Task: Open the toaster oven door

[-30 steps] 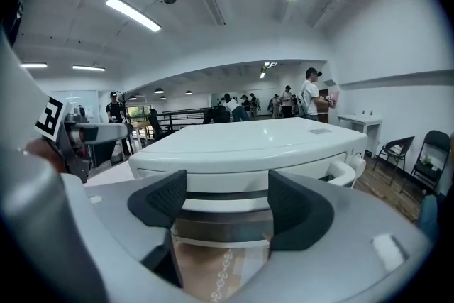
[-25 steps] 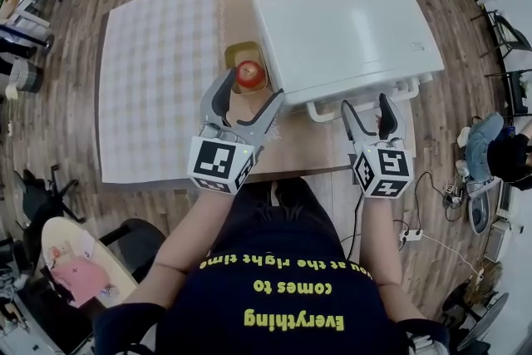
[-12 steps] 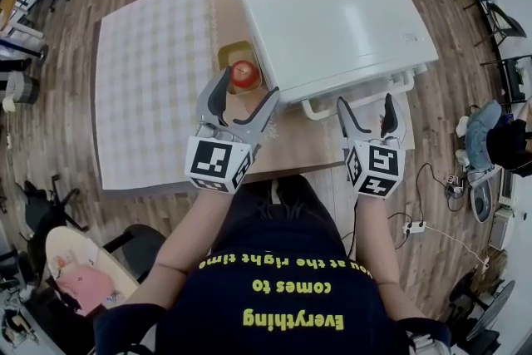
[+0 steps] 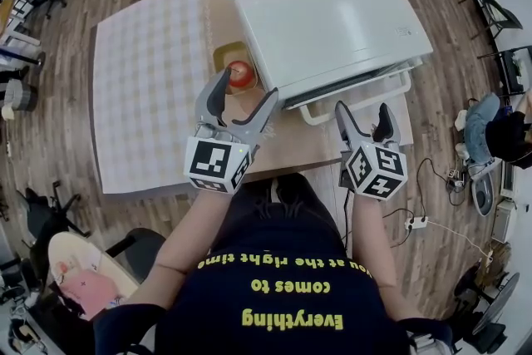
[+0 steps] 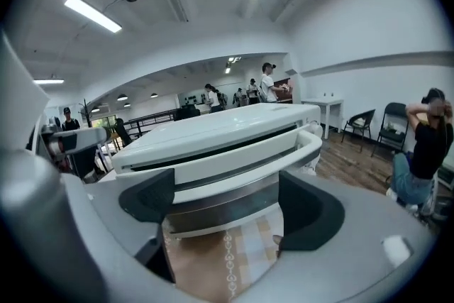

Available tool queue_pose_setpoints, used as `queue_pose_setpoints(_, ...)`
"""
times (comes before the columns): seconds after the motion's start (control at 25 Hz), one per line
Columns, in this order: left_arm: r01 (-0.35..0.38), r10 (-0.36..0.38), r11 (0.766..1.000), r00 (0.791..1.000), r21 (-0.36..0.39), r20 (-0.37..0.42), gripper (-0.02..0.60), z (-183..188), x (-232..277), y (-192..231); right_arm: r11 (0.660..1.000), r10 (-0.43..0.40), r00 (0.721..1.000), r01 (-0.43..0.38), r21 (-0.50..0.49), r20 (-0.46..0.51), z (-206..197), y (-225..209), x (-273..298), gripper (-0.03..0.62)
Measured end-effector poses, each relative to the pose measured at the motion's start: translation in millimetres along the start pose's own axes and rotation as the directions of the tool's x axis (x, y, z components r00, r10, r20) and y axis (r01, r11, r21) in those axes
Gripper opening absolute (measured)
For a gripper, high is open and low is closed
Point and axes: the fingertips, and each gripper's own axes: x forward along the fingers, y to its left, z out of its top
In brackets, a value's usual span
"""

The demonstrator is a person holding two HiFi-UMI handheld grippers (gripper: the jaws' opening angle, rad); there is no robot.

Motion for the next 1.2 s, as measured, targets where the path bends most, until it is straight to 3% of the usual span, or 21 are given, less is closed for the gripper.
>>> queue_pose_setpoints(0.2, 0.003, -0.003, 1.000, 1.000, 0.000, -0.002, 0.380, -1, -2, 0, 0.988, 0.073, 0.997, -0.067, 0.139, -0.040, -13, 2, -3, 0.406)
queue_pose_setpoints(0.8, 0.070, -0.070, 0.997, 0.998, -0.013, 0.002, 0.370, -2, 1, -14, 0.955, 0.114, 0.989, -0.083, 0.285, -0.097, -44, 0, -29, 0.313)
queue_pose_setpoints(1.2, 0.112, -0.112, 0.994, 0.994, -0.010, 0.005, 0.346, -3, 6, -22, 0.891, 0.164, 0.981, -0.102, 0.443, -0.104, -70, -5, -45, 0.231)
